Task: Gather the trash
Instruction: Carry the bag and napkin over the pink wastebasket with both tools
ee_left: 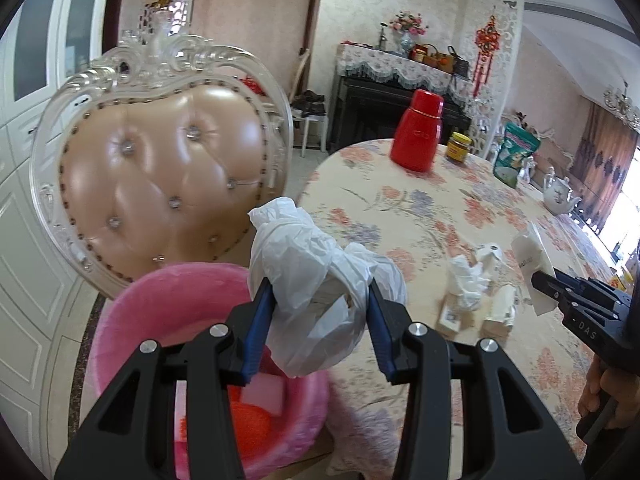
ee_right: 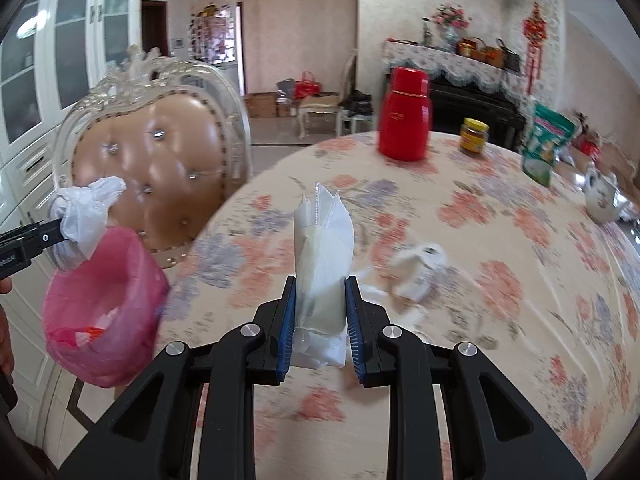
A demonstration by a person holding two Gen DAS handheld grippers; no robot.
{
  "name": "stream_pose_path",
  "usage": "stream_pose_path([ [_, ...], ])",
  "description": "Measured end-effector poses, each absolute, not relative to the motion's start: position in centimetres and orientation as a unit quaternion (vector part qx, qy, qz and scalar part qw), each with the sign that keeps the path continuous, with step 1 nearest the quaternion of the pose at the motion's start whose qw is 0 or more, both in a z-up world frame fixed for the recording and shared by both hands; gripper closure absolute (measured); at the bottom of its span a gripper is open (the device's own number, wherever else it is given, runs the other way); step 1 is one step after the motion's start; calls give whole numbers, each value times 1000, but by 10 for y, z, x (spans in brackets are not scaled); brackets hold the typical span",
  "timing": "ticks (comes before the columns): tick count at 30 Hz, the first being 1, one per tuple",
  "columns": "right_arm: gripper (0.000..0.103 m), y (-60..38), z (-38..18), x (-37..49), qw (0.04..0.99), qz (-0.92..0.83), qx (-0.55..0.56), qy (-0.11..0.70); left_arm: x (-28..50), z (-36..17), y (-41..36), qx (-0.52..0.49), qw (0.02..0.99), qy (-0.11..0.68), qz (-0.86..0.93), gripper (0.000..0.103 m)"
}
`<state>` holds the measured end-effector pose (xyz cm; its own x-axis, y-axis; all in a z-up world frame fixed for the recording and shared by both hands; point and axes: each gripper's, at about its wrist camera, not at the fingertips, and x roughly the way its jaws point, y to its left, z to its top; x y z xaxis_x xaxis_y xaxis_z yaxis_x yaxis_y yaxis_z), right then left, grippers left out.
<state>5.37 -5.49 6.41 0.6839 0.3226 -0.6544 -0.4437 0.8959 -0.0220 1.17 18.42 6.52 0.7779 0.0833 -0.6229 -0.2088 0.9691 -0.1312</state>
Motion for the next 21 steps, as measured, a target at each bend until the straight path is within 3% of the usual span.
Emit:
stream_pose_path([
  [21, 80, 103, 56, 22, 872, 323, -145, 339, -19, 44, 270, -105, 919, 347, 154, 59],
])
